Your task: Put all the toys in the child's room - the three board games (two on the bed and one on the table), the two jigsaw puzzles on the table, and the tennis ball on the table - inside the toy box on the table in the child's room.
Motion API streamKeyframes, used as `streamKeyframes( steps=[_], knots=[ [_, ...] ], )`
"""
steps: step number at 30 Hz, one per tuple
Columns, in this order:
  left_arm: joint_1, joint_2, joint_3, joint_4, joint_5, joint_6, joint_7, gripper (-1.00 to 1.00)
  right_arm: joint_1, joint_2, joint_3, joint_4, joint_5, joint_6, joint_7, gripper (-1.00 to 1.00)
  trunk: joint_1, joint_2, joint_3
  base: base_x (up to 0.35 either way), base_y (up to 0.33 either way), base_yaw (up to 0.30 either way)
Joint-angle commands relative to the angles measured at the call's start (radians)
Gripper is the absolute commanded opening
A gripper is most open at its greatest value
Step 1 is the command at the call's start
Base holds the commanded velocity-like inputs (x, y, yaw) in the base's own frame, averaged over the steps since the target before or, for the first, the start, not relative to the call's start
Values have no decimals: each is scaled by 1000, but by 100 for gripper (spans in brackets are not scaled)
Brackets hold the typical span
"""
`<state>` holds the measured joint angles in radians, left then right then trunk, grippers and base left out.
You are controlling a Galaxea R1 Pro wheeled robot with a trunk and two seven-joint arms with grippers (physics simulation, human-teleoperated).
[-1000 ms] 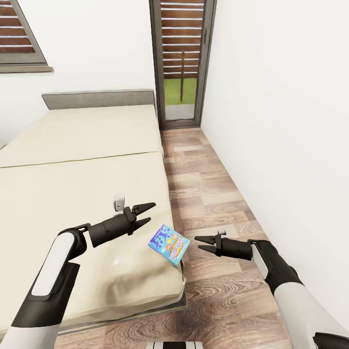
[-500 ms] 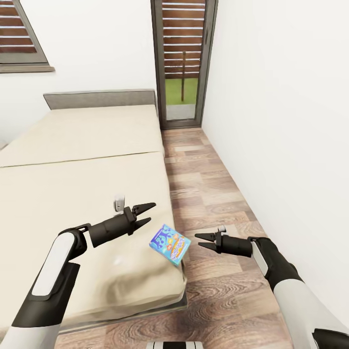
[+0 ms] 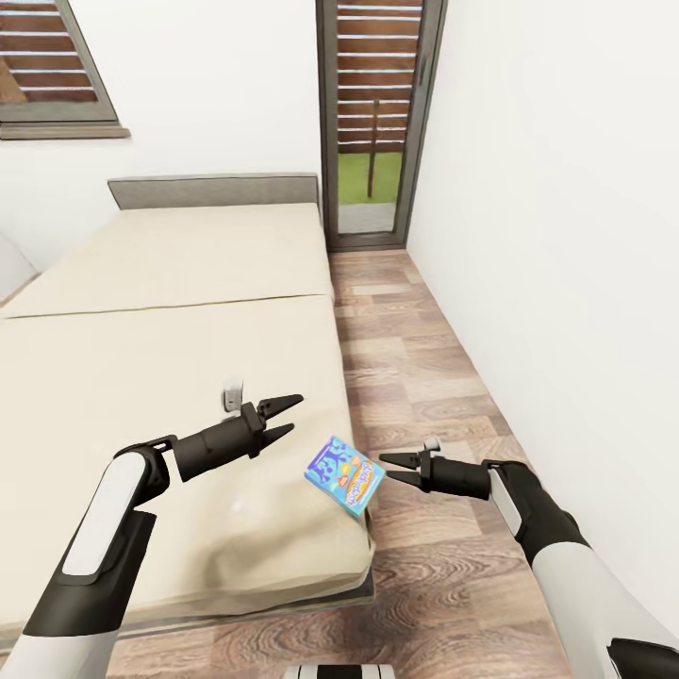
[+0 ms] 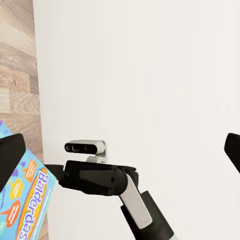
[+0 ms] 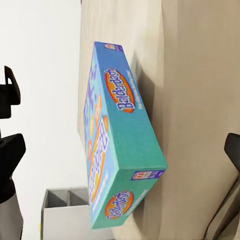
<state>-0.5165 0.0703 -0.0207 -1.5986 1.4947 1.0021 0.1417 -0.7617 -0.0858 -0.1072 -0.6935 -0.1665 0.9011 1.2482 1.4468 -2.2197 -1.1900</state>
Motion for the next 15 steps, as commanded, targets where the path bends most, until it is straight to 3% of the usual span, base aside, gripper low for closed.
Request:
streamKeyframes(
  steps=[1, 15],
  knots=[
    [-1, 0, -1, 0, 10, 1, 10, 100, 0, 0, -1, 0, -2, 6, 1, 100, 0, 0, -1, 0, 0, 40],
    [-1, 0, -1, 0, 10, 1, 10, 100, -1, -5, -3, 8, -4, 5, -3, 100, 0, 0, -1, 0, 0, 16]
  ],
)
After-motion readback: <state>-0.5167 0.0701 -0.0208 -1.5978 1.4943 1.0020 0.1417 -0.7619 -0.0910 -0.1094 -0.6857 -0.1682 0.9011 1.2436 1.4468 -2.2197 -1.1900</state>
